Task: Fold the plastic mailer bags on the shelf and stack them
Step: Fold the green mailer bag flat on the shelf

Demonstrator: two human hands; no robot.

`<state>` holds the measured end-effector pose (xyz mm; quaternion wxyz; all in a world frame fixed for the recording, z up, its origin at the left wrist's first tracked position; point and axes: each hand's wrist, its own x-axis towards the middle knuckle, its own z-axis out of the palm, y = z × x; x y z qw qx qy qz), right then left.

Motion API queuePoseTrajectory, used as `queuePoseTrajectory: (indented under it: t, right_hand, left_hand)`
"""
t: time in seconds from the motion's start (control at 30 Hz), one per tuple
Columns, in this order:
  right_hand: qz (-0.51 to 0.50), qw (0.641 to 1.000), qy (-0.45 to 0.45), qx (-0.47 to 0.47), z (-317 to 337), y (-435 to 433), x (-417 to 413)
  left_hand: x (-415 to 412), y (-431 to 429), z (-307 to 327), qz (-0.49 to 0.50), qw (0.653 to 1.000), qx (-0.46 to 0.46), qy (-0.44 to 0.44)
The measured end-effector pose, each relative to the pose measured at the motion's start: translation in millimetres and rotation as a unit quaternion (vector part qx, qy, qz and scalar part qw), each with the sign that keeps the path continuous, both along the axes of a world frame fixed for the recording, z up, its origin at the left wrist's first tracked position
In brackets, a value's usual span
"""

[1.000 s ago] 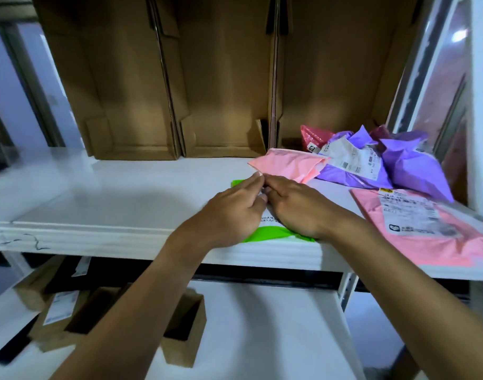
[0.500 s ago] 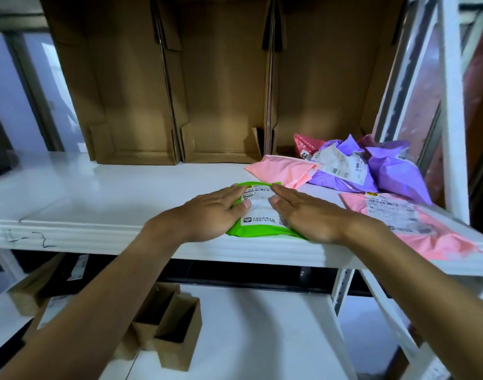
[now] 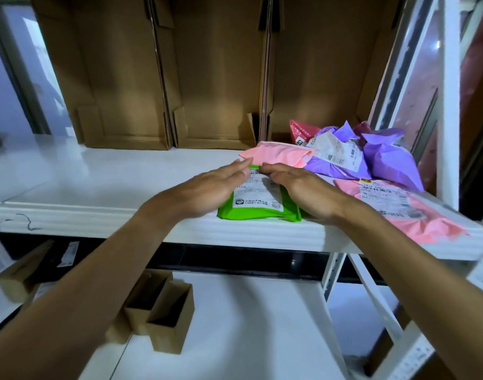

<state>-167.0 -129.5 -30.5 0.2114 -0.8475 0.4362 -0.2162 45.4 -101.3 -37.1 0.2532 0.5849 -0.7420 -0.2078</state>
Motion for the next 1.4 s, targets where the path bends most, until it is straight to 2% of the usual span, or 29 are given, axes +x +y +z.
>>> queuePoseTrajectory:
  t: [0.1,0.23,0.4,0.53,0.8,1.03,1.2,1.4]
  right_hand:
    - [-0.013,0.999,-0.016,-0.035,2.6,0.3,6.6]
    - [-0.028,0.994,0.091,-0.052,-3.0,-2.5,14.3]
    - [-0.041,0.989,0.134,-0.041,-5.4,-8.3,15.0]
    - [-0.009,0.988,0.153,-0.026,-5.4,-11.3,14.6]
    - [-0.029,0.992,0.124,0.016,-3.6,-10.4,15.2]
    - [-0.024,0.989,0.147,-0.013,-2.9,-4.6,18.6]
    - [-0.044,0.991,0.125,-0.028,0.8,5.5,15.5]
    - [-0.068,0.994,0.060,-0.059,-1.2,6.7,11.5]
  left_hand:
    - [-10.7,-10.0,4.5,0.003,0.999,0.017,0.028]
    - [-20.2,-12.7,3.2,0.001,0.999,0.031,-0.036]
    - [-18.2,-12.7,1.4,0.006,0.992,0.023,-0.122]
    - [-16.9,-14.1,0.4,0.011,0.991,0.018,-0.131]
    - [-13.3,-22.2,-5.2,0.024,0.997,0.021,-0.077]
    - [-15.5,-12.9,-0.8,0.065,0.996,0.004,-0.055]
    - [-13.7,-7.0,-0.2,0.099,0.993,-0.041,-0.055]
    - [-2.9,-14.0,1.3,0.117,0.990,-0.047,0.067]
